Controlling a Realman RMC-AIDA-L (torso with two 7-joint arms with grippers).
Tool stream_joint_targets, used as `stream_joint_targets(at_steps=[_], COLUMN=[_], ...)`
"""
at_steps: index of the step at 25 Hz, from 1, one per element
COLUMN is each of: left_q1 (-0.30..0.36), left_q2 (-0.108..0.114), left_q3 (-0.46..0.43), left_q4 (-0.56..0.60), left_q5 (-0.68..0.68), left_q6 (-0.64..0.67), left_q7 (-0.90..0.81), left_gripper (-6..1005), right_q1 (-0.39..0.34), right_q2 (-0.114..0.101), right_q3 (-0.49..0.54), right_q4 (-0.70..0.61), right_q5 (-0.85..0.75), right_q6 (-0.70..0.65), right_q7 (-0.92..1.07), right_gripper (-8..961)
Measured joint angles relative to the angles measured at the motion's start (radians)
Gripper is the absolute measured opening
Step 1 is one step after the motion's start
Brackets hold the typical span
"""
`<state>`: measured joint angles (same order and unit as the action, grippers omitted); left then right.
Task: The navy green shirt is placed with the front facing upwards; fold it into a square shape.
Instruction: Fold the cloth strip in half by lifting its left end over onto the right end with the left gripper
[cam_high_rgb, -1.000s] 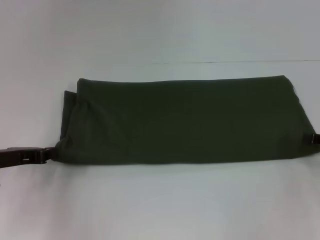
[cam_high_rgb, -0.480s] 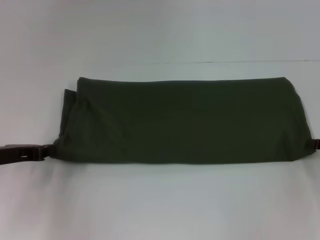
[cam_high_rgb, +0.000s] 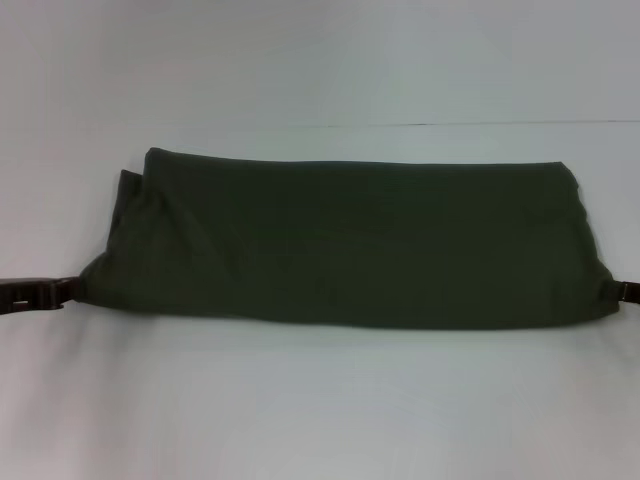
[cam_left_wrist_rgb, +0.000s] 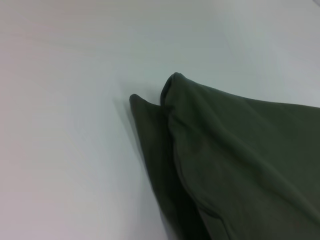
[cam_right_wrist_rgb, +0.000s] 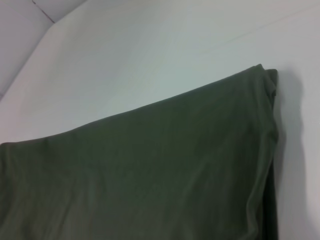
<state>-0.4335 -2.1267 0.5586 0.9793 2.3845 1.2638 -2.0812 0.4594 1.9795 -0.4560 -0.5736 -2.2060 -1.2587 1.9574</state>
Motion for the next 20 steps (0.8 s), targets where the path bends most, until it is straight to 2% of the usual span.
stream_joint_targets(at_steps=[10, 20], left_q1=[0.006, 0.014], left_q2=[0.013, 0.015], left_q3=[-0.038, -0.072], left_q4=[0.006, 0.005], left_q5=[0.015, 0.027], left_q6=[-0.003, 0.004], left_q7=[0.002, 0.020], left_gripper=[2, 1], right_q1=[-0.006, 0.002], right_q2=[0.001, 0.012], right_q3=[0.002, 0.002], right_q4=[0.017, 0.018], right_q5=[0.023, 0.023], right_q6=[-0.017, -0.018], right_q7=[-0.025, -0.028], right_gripper=[61, 92])
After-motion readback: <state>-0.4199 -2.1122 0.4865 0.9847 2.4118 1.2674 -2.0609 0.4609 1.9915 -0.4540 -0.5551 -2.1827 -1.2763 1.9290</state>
